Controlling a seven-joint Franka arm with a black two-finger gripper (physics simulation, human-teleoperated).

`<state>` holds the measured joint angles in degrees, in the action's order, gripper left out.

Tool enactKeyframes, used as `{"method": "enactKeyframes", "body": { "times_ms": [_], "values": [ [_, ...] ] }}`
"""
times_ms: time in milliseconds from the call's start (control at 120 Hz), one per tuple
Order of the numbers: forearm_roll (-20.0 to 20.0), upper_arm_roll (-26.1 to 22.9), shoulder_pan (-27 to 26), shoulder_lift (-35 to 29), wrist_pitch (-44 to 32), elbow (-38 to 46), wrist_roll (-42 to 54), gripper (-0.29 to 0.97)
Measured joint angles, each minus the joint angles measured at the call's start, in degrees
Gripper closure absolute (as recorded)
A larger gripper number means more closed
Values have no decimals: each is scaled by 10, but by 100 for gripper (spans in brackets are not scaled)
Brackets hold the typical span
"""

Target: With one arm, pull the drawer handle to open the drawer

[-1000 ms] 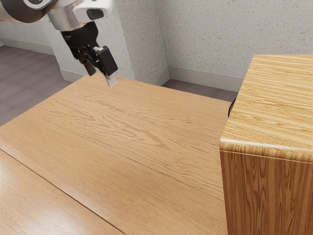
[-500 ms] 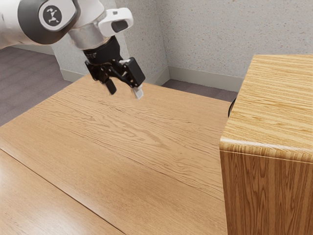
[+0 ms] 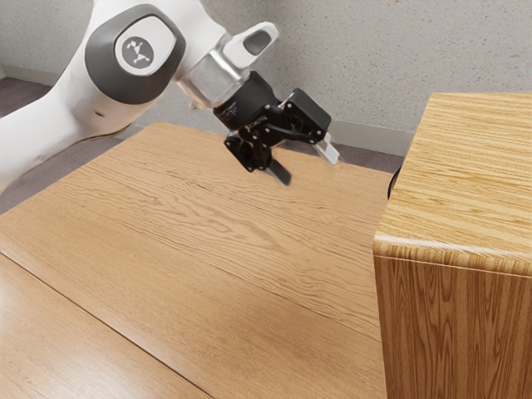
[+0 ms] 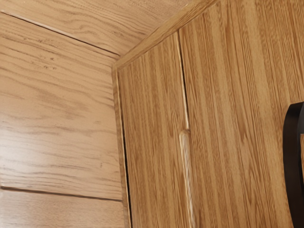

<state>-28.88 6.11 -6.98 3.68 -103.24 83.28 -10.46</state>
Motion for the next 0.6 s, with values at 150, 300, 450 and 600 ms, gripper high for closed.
{"method": "enactKeyframes", "body": {
  "times_ms": [150, 300, 450, 600],
  "values": [
    [-7, -4, 30, 28, -11, -34, -15, 0],
    [-29, -17, 19, 23, -19, -29, -28, 0],
    [-51, -27, 18, 27, -17, -27, -38, 0],
    [-59, -38, 14, 30, -15, -27, -46, 0]
  ]
}}
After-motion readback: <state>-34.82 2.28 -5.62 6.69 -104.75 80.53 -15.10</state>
